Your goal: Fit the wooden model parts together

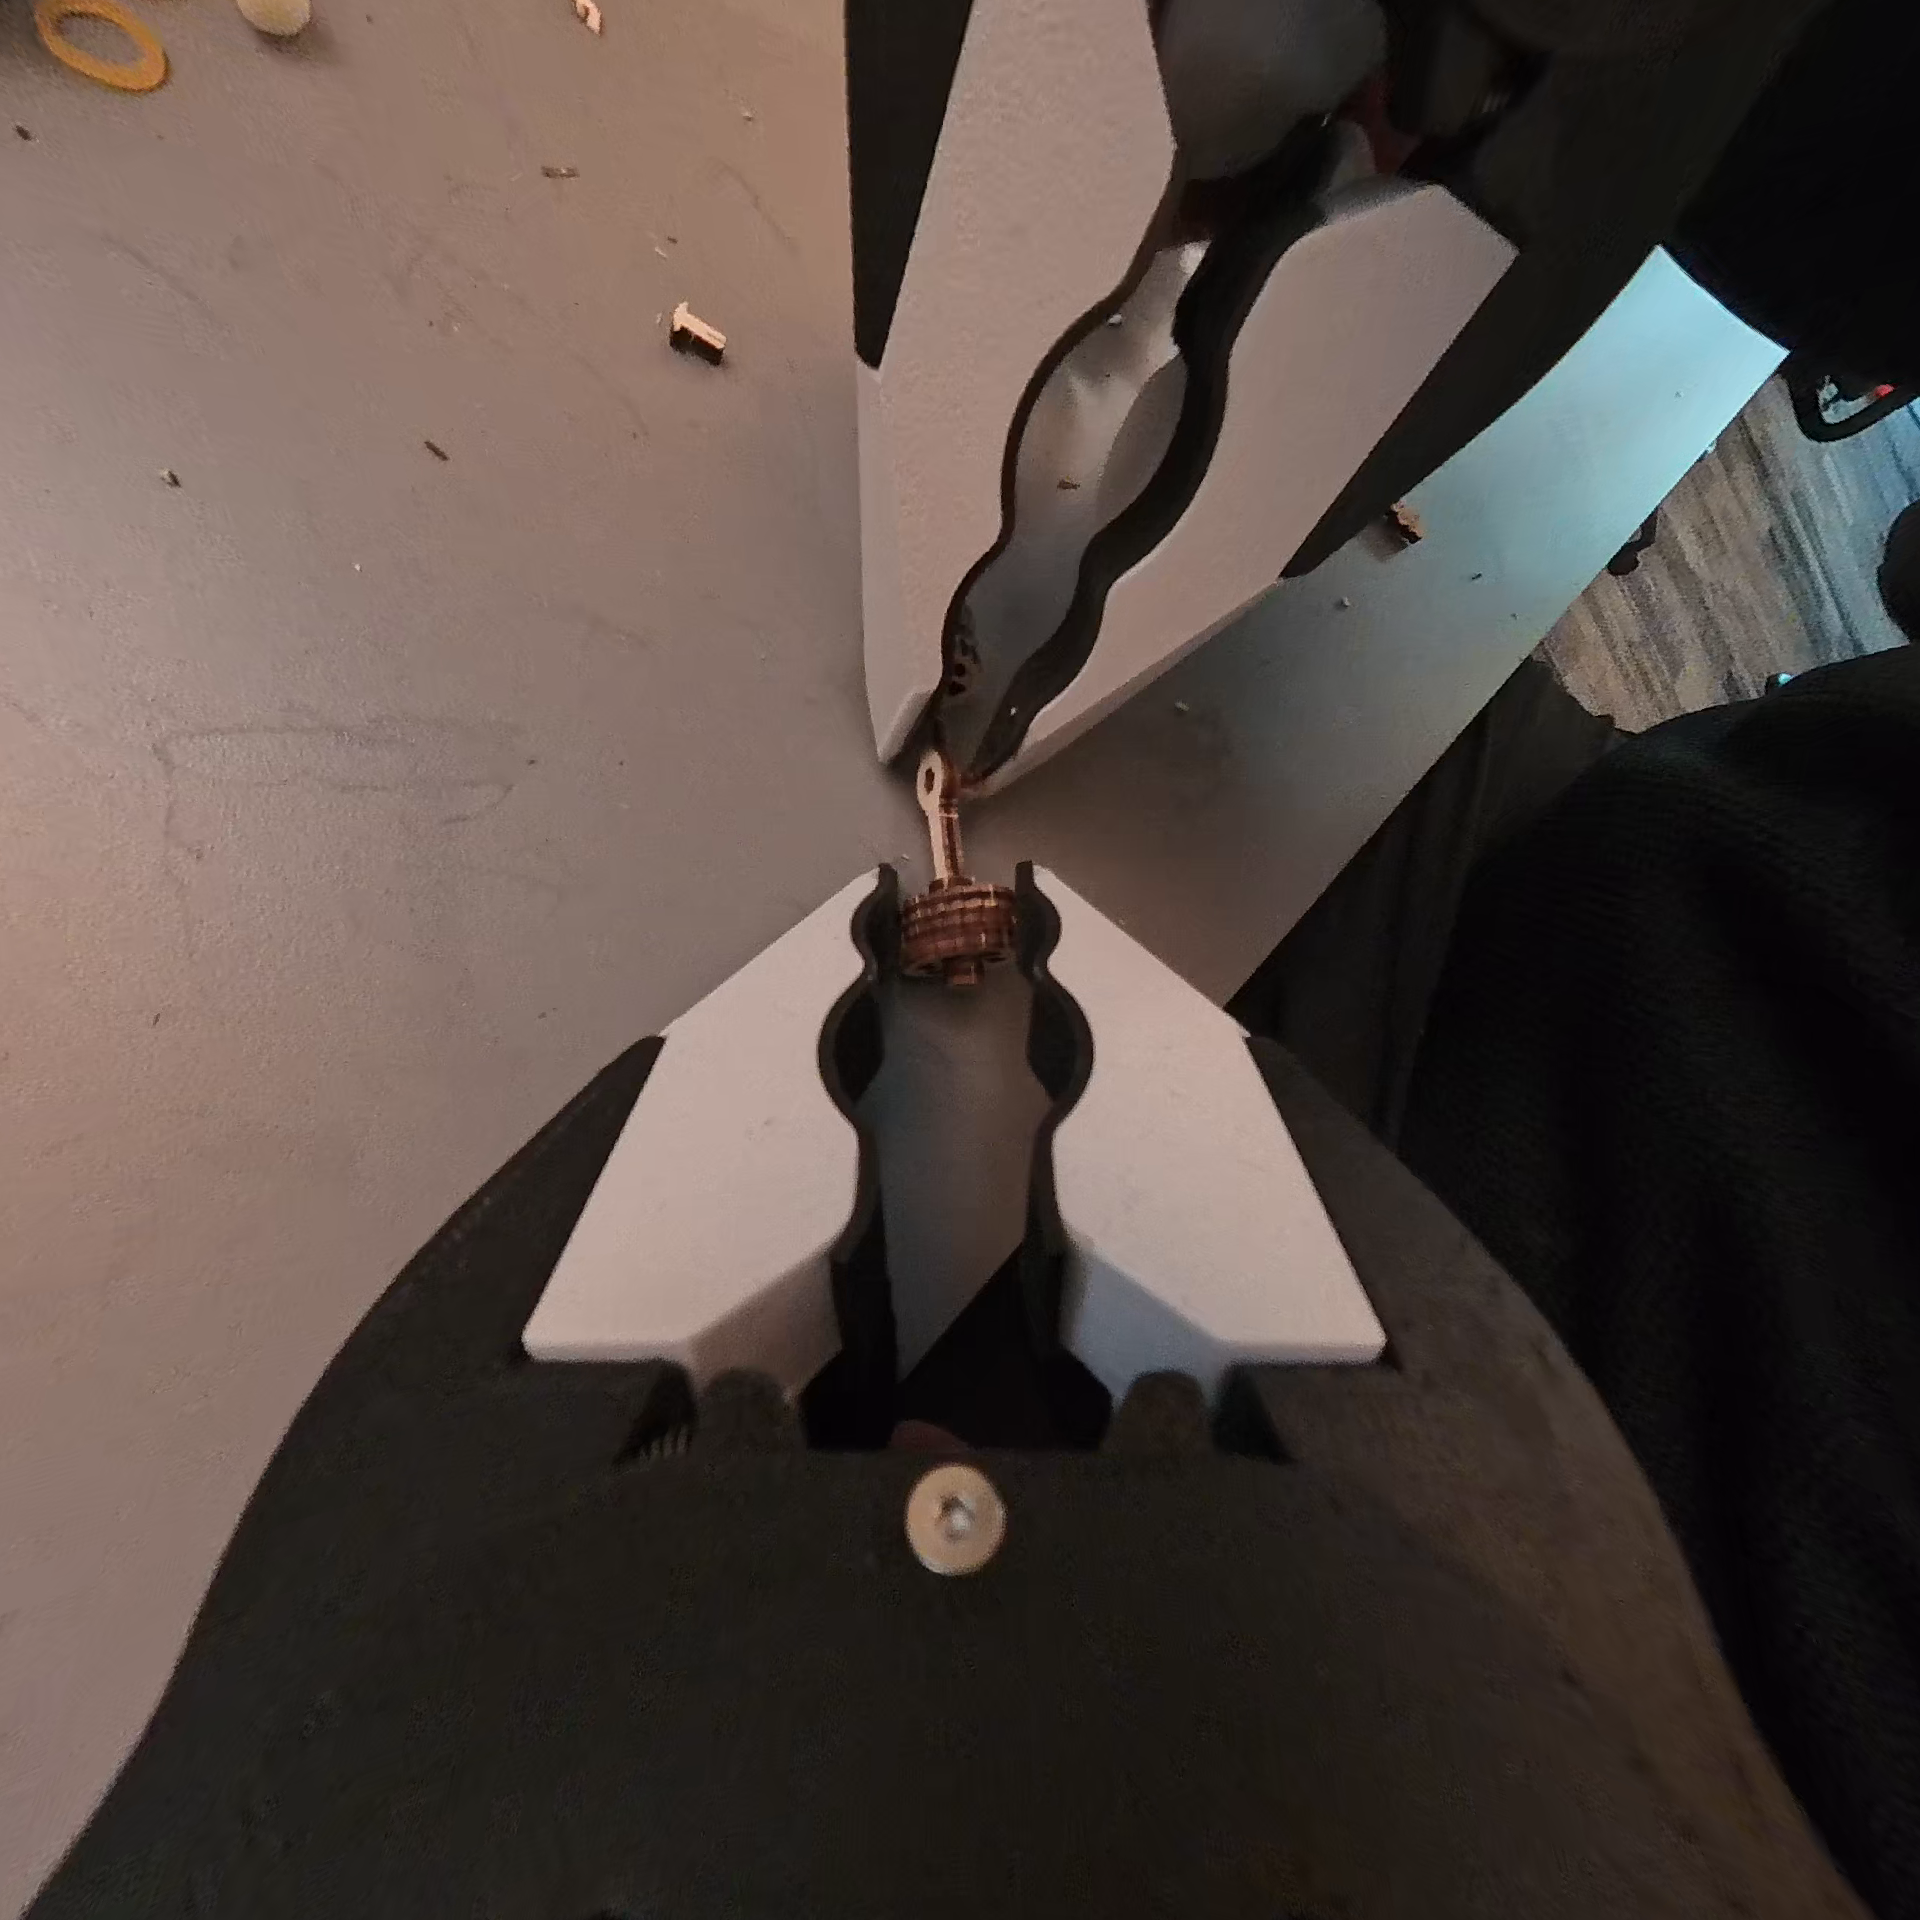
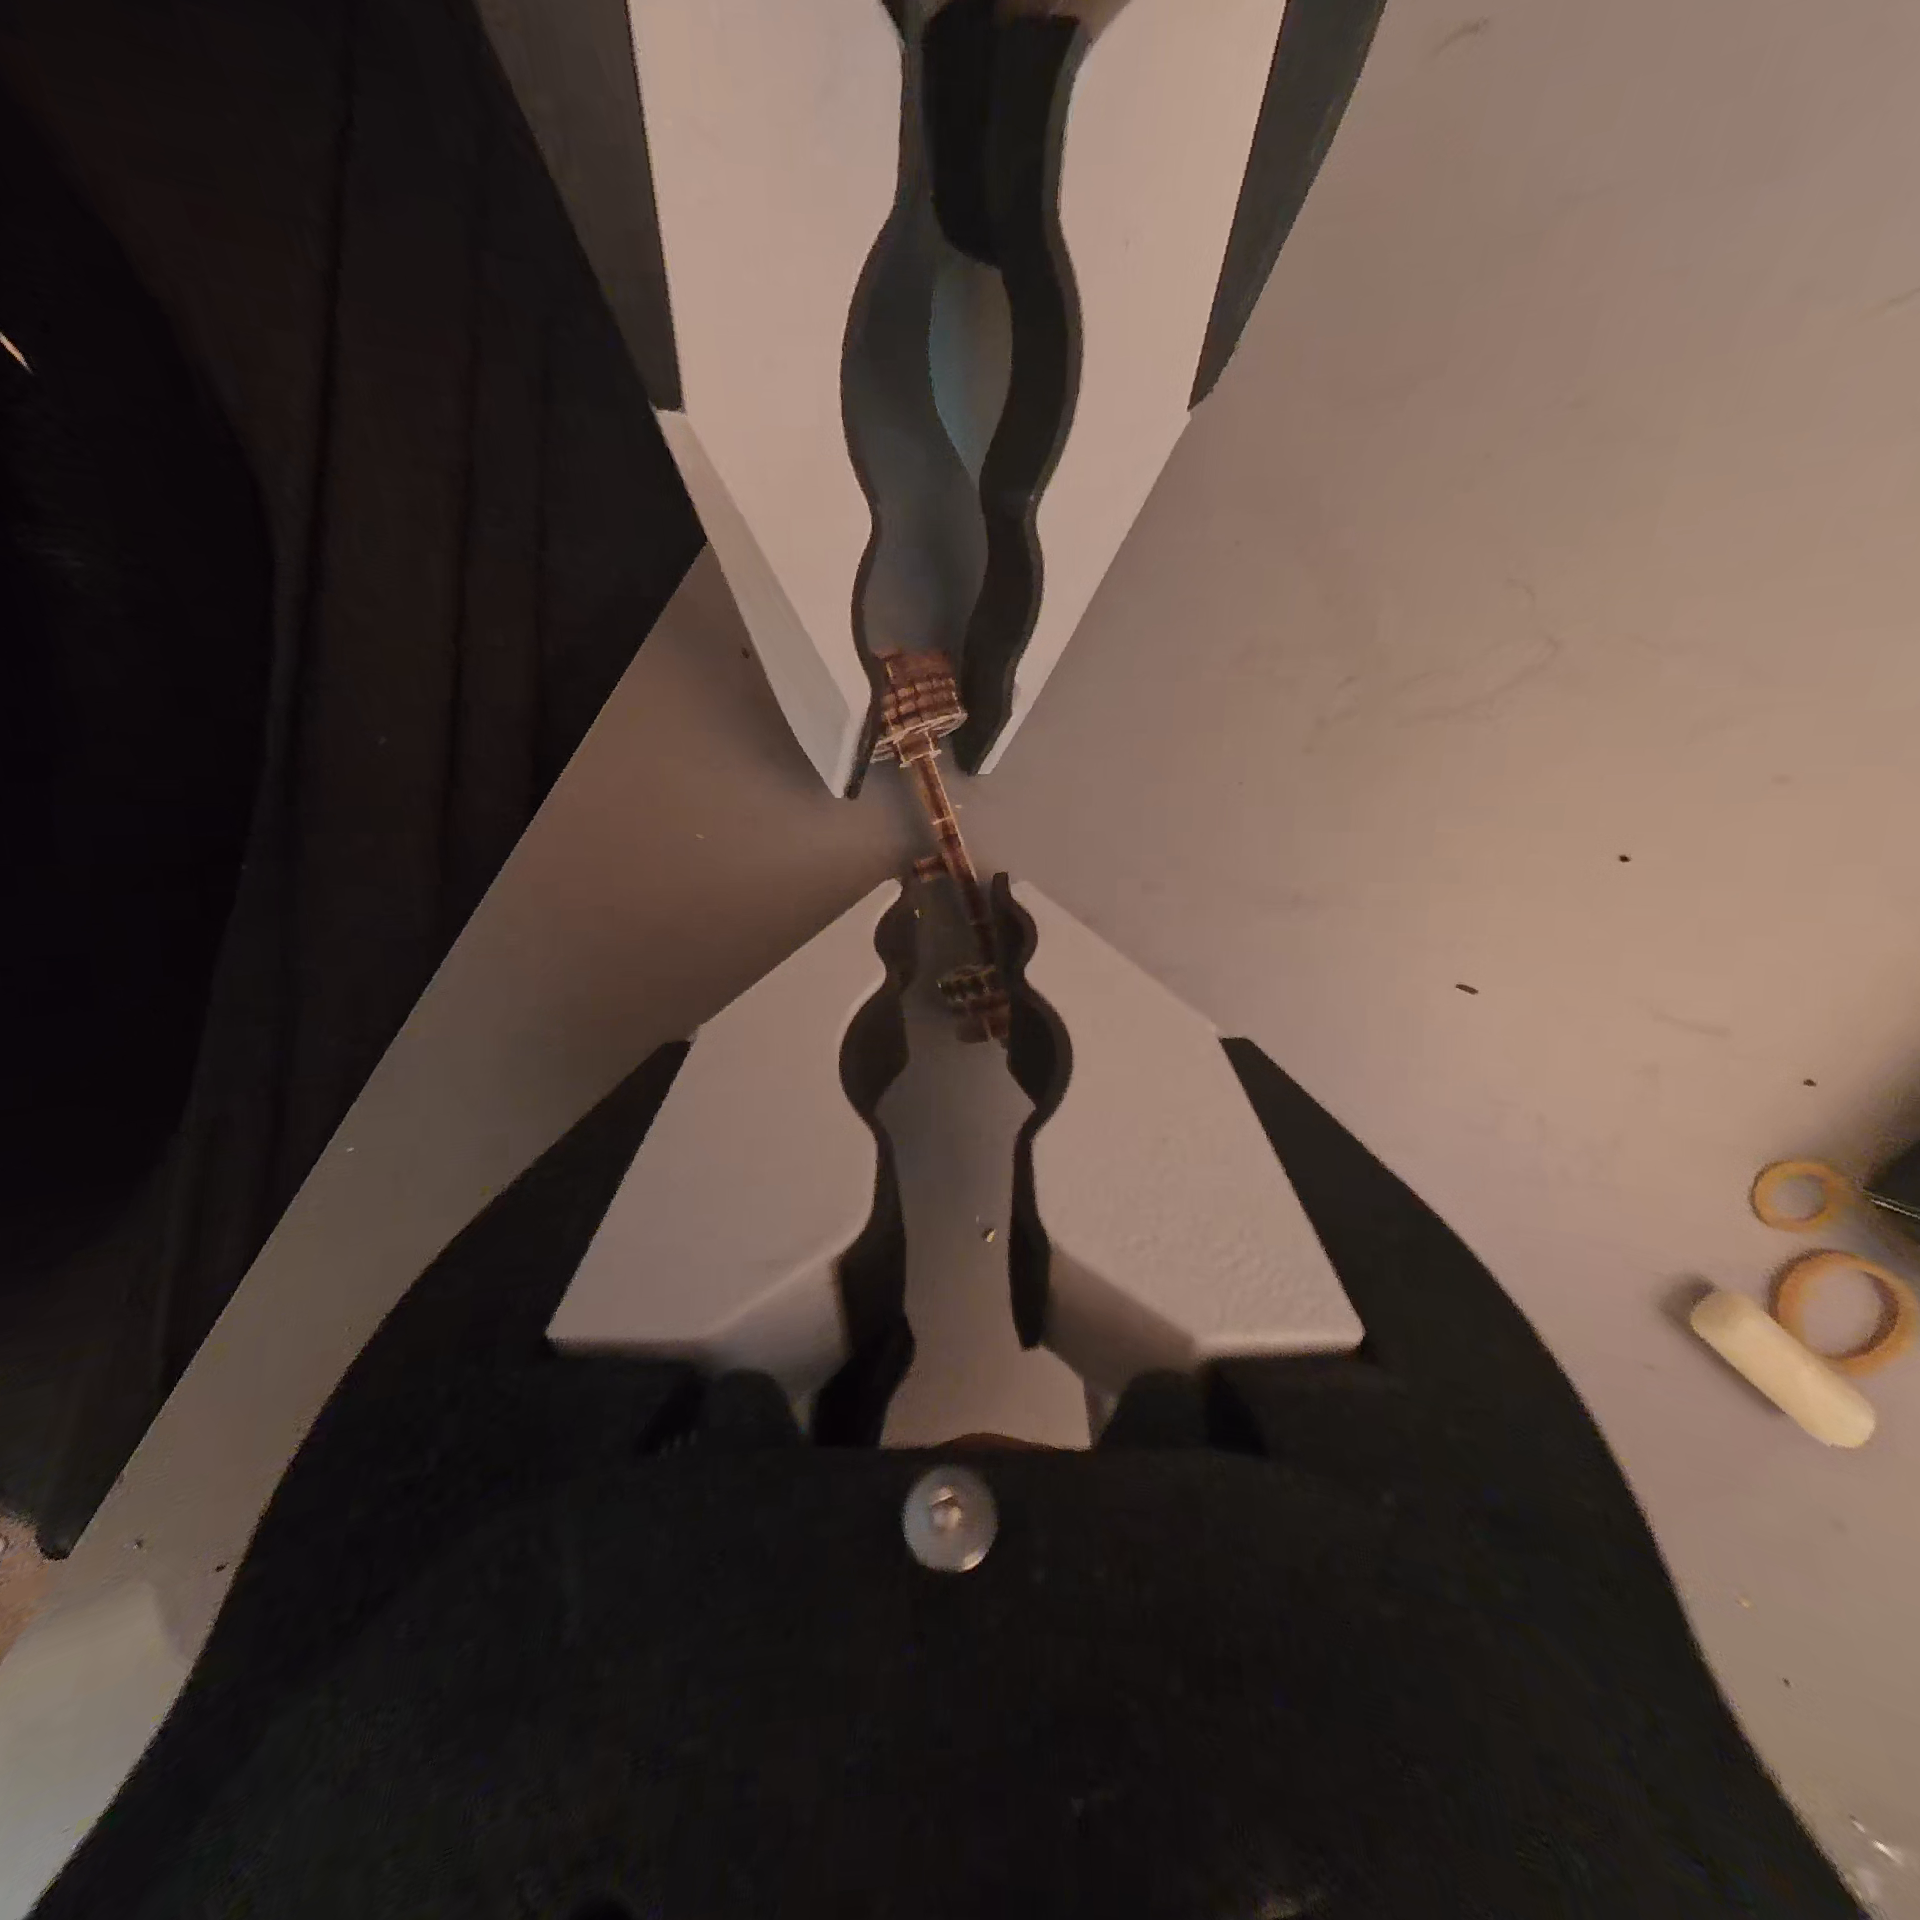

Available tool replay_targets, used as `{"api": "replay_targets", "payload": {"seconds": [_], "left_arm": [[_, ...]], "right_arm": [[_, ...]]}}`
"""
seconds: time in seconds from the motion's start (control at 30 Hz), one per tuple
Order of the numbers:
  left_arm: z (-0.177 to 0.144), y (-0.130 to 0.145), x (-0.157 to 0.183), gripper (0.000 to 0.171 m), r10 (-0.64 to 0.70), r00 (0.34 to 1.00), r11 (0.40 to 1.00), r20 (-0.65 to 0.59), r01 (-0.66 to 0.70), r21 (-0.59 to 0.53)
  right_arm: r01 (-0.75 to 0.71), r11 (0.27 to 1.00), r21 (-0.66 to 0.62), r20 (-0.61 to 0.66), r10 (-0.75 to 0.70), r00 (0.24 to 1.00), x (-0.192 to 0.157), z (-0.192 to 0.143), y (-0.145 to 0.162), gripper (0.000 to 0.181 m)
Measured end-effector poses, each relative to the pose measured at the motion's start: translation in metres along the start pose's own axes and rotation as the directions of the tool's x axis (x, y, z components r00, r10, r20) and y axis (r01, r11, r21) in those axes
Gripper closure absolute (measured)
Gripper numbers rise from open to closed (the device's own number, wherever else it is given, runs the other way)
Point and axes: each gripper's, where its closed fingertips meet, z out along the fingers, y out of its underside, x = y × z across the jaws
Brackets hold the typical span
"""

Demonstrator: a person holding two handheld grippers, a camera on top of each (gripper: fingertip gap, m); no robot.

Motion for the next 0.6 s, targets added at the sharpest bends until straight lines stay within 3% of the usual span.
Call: {"api": "replay_targets", "payload": {"seconds": [0.6], "left_arm": [[0.0000,-0.0011,-0.0026,0.152,-0.015,0.999,1.000,0.033,0.015,0.014]], "right_arm": [[-0.043,0.999,-0.005,0.010,0.043,0.999,0.0012,-0.0003,0.0004,0.174]]}}
